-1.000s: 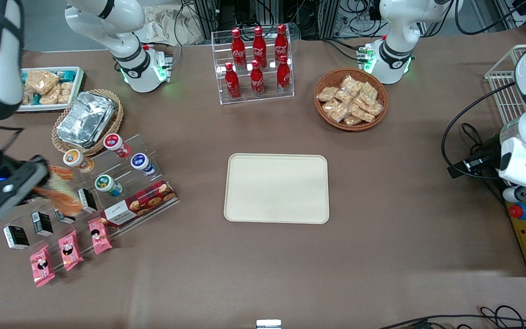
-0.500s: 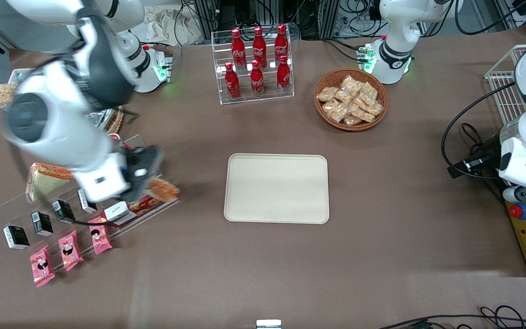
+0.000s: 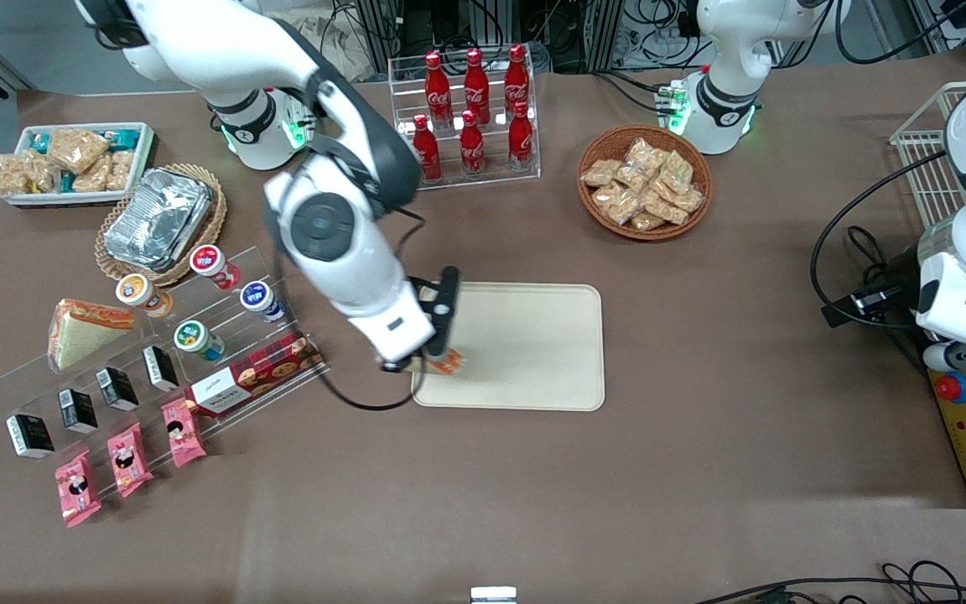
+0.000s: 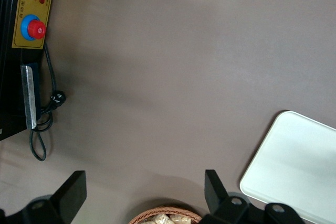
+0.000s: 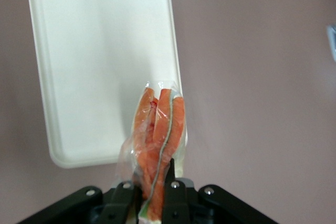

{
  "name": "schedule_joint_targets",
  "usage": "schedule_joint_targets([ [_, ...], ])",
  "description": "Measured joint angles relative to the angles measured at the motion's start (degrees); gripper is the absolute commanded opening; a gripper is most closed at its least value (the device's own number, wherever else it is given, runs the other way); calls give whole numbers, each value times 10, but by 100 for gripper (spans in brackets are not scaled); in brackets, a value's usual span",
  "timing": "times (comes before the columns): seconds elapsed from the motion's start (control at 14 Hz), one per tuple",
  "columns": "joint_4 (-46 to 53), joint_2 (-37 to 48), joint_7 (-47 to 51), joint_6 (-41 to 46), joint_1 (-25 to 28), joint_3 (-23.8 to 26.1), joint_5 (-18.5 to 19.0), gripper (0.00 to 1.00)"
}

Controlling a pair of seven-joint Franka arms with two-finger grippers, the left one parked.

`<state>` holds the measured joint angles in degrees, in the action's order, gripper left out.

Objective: Place sandwich on tray

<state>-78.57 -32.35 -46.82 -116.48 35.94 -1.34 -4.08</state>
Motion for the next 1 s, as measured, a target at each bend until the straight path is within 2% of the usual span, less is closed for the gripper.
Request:
schedule_joint_targets([
  [0.21,-2,-54,12,-59,33,-3,13,14],
  [0.64,-2,-118,19,-136,33,-11,21,15],
  [0.71,-2,-124,19,-143,33,-11,21,24],
  [0.79,-2,-127,19,-145,33,-11,21,60],
  [0.86,-2,-127,22,-146,33,-11,21,89],
  [0.93,0,-127,28,-147,33,-11,21,98],
  [1.0,2,-127,36,-147,33,-11,21,98],
])
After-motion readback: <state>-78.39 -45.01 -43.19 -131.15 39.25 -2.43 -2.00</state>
